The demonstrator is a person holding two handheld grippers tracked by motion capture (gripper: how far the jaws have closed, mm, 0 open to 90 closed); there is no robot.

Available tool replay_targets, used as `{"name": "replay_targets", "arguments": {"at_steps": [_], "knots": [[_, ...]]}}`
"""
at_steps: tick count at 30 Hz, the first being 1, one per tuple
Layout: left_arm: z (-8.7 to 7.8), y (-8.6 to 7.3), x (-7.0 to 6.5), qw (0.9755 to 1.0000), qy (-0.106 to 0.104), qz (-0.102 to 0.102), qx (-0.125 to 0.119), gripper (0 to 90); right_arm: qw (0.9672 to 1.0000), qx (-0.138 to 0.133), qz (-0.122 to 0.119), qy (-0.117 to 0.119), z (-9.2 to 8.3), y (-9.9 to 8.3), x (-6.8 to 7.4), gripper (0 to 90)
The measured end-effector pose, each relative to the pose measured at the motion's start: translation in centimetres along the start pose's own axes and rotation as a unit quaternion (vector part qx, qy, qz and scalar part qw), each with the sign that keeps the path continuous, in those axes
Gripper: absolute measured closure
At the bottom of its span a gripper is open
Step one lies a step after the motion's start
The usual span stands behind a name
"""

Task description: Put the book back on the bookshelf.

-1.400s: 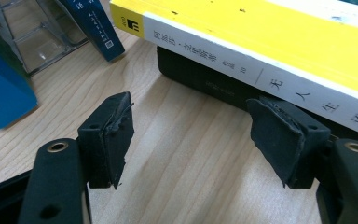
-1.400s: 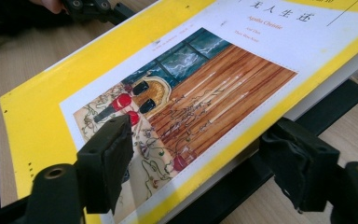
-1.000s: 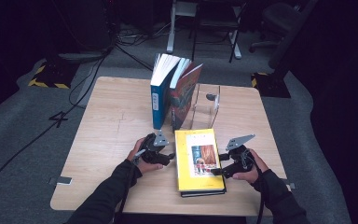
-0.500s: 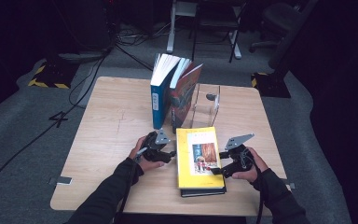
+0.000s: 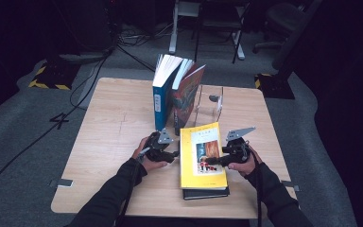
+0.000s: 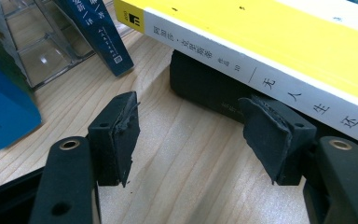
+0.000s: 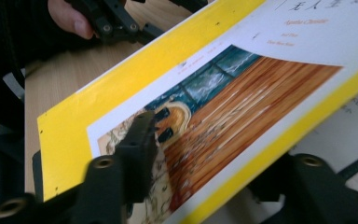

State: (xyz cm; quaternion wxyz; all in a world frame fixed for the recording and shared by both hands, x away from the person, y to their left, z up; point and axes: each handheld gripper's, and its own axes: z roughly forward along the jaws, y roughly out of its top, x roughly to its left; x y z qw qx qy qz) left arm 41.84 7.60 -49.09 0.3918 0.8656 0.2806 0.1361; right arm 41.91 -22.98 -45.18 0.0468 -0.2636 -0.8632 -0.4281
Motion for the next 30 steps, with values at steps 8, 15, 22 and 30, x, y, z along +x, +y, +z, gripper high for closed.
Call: {"name": "replay_targets", "arguments": {"at_steps": [8,15,22,30], "knots": [[-0.3,0.4,0.1,1.0,0.0,0.002,-0.008,36.0,0.9987,-0.046,-0.023,0.005,-0.4,-0.3,0.3,70.4],[-1.1,1.6,0.4,0.9997,-0.006,-0.007,-0.023,37.4,0.9951,-0.084,-0.052,-0.011,-1.4,-0.1,1.7,73.5],[-2.8,3.4,0.6,0.9986,-0.004,-0.008,-0.052,40.0,0.9898,-0.113,-0.081,-0.03,-2.3,-0.1,2.7,75.7],[-4.9,5.9,1.1,0.9944,-0.032,-0.024,-0.098,54.0,0.973,-0.175,-0.142,-0.052,-4.0,0.2,4.7,80.6]]}}
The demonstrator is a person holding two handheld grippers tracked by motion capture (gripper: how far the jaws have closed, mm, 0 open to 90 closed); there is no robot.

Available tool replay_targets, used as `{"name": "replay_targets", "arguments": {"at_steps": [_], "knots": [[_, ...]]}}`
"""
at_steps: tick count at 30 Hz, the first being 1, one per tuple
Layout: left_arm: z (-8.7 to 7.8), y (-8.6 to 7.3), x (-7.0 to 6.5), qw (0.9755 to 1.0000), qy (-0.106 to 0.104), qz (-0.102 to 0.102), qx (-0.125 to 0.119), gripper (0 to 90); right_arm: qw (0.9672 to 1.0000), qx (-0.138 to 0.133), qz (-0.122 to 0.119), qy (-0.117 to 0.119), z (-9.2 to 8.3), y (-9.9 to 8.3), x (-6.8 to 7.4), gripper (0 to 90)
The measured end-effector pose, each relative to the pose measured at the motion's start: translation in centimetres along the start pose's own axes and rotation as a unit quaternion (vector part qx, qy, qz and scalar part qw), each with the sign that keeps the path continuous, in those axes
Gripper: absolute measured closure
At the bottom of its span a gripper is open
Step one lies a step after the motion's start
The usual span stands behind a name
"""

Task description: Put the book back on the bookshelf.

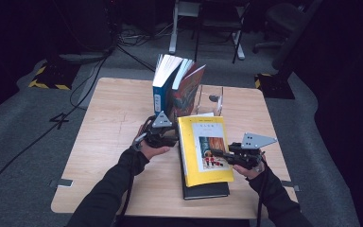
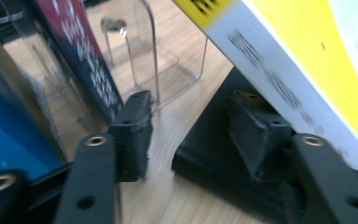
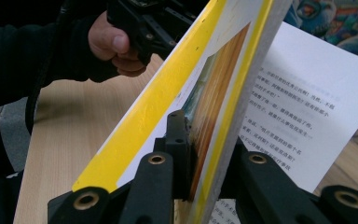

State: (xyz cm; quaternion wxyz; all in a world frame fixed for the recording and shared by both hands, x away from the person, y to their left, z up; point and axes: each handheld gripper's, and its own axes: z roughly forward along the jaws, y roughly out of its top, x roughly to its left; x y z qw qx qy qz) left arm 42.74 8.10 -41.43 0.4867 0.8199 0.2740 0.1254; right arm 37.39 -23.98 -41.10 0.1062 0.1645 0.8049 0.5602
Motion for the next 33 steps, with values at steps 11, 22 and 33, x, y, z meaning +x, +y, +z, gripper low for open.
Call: {"name": "replay_targets", "arguments": {"at_steps": [11,22,33], "knots": [[-2.1,2.9,-1.4,0.9972,-0.053,0.035,-0.04,75.0,0.999,-0.011,-0.044,-0.005,-0.6,0.9,1.2,76.8],[-3.3,4.4,-3.6,0.9927,-0.078,0.081,-0.044,81.4,0.9966,-0.005,-0.082,-0.006,-1.1,2.1,2.4,80.7],[-4.0,4.4,-3.9,0.9919,-0.074,0.071,-0.074,75.9,0.9937,-0.025,-0.103,-0.035,-0.8,1.9,3.2,83.2]]}}
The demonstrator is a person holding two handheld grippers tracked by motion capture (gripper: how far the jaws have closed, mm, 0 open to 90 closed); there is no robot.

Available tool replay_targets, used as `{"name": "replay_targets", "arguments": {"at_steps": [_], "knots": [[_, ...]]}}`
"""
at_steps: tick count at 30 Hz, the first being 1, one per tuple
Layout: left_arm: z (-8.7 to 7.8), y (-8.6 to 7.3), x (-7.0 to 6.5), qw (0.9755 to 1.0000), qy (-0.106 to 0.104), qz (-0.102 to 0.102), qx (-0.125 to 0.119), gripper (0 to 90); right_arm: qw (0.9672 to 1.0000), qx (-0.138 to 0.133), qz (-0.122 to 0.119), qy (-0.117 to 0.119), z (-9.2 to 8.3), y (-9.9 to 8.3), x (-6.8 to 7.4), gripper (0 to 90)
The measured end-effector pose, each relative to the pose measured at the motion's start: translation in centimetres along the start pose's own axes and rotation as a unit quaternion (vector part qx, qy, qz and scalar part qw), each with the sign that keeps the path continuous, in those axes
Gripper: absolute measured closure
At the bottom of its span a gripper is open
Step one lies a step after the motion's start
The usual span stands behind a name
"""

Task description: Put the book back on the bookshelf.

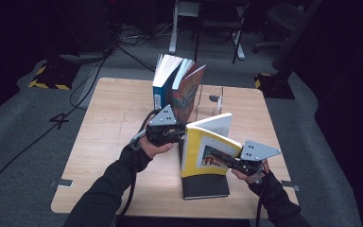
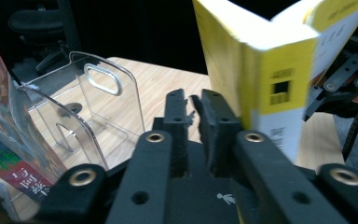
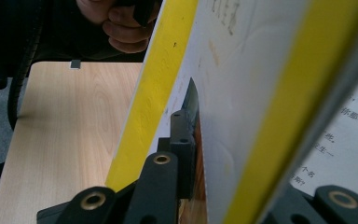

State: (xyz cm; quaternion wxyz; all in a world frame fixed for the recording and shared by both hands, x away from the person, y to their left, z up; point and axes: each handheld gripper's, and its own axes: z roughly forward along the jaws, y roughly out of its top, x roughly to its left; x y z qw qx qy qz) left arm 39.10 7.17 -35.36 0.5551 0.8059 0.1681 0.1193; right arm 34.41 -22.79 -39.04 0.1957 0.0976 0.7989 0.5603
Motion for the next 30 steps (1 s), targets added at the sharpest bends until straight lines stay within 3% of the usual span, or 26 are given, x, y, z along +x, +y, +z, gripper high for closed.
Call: {"name": "replay_targets", "arguments": {"at_steps": [4,11,19,24,30], "knots": [[-0.4,-0.6,-0.4,1.0,-0.004,-0.005,-0.004,69.8,1.0,-0.004,-0.003,0.005,-0.3,-0.2,0.3,83.1],[-1.3,-2.5,-1.5,0.9999,0.007,0.009,0.011,61.9,1.0,-0.003,-0.007,0.004,-0.9,-0.2,0.7,81.6],[-1.8,-4.8,-2.5,0.9987,0.013,0.02,0.046,55.2,0.9999,-0.002,-0.008,0.008,-1.2,-0.2,1.1,81.7],[-1.8,-6.5,-3.2,0.9971,0.002,0.025,0.071,51.4,0.9999,0.0,-0.014,0.006,-1.3,-0.3,1.2,81.7],[-0.5,-7.7,-4.2,0.9954,-0.014,0.023,0.092,42.6,0.9999,0.002,-0.016,0.007,-1.4,-0.3,1.4,81.6]]}}
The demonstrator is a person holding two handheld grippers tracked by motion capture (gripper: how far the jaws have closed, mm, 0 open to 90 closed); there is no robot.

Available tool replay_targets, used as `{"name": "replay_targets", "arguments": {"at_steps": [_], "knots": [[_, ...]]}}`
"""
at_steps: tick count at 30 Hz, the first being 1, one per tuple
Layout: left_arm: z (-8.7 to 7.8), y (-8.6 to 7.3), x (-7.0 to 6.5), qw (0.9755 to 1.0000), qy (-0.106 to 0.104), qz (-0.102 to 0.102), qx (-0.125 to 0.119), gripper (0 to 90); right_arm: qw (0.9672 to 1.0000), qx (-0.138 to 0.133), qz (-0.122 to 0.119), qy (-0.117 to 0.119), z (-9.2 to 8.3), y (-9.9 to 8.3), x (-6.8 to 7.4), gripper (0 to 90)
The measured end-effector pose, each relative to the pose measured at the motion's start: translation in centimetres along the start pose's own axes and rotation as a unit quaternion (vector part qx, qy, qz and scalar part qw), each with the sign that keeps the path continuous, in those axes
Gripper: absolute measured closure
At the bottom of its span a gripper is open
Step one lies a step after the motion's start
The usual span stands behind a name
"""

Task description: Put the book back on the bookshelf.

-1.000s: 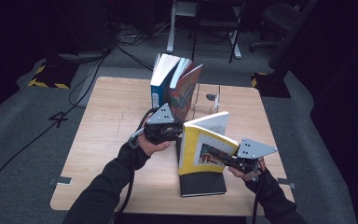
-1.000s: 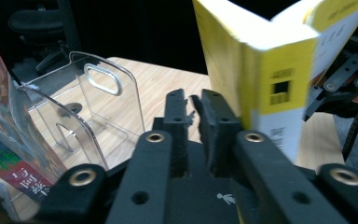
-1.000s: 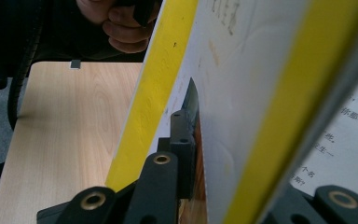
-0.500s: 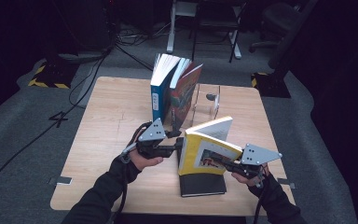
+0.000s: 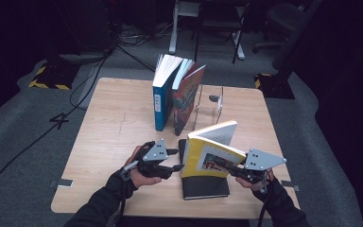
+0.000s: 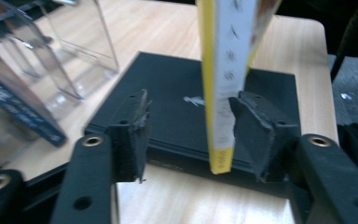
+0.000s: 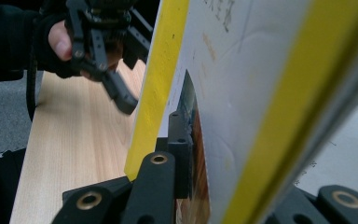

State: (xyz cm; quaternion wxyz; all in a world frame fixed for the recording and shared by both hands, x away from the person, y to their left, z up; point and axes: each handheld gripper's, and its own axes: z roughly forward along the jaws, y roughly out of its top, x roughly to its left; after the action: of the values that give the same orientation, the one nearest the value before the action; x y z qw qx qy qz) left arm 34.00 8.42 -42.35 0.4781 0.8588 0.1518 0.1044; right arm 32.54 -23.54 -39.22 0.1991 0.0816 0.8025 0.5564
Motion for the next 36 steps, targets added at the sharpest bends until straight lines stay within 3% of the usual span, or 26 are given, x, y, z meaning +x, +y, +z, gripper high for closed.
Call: {"name": "replay_targets", "arguments": {"at_steps": [5,9,13,15,19,23,25,26,30,36], "knots": [[1.7,0.1,-0.8,0.9999,-0.01,-0.007,0.001,35.8,1.0,0.003,-0.002,0.002,-0.3,-0.1,0.3,79.8],[2.7,0.5,-1.1,0.9998,-0.012,-0.011,-0.007,35.6,1.0,0.007,-0.005,0.002,-0.8,-0.3,0.5,77.5],[3.2,1.6,-1.3,0.9997,-0.009,-0.005,-0.021,35.8,0.9999,0.013,-0.006,-0.007,-1.5,-0.5,0.7,73.0],[3.3,2.1,-1.5,0.9997,0.002,0.001,-0.023,37.1,0.9998,0.013,-0.001,-0.011,-2.0,-0.7,0.6,72.1],[3.4,2.8,-1.5,0.9993,0.0,0.012,-0.035,37.6,0.9996,0.015,0.005,-0.022,-2.8,-1.1,0.4,69.2],[3.5,3.3,-1.5,0.9991,-0.007,0.006,-0.042,39.1,0.9994,0.018,0.013,-0.028,-3.4,-1.4,0.2,67.4],[3.5,3.5,-1.4,0.9989,-0.014,0.006,-0.045,44.2,0.9992,0.02,0.014,-0.03,-3.5,-1.6,0.1,67.2],[3.3,3.8,-1.4,0.9982,-0.025,0.008,-0.053,44.2,0.9992,0.022,0.014,-0.03,-3.5,-1.7,0.1,66.6],[2.7,5.1,-1.1,0.9965,-0.036,0.012,-0.074,47.9,0.999,0.028,0.017,-0.032,-3.6,-1.9,0.1,64.8],[1.6,7.4,-0.7,0.995,-0.038,0.02,-0.09,51.5,0.9984,0.037,0.021,-0.038,-3.6,-2.3,0.0,61.6]]}}
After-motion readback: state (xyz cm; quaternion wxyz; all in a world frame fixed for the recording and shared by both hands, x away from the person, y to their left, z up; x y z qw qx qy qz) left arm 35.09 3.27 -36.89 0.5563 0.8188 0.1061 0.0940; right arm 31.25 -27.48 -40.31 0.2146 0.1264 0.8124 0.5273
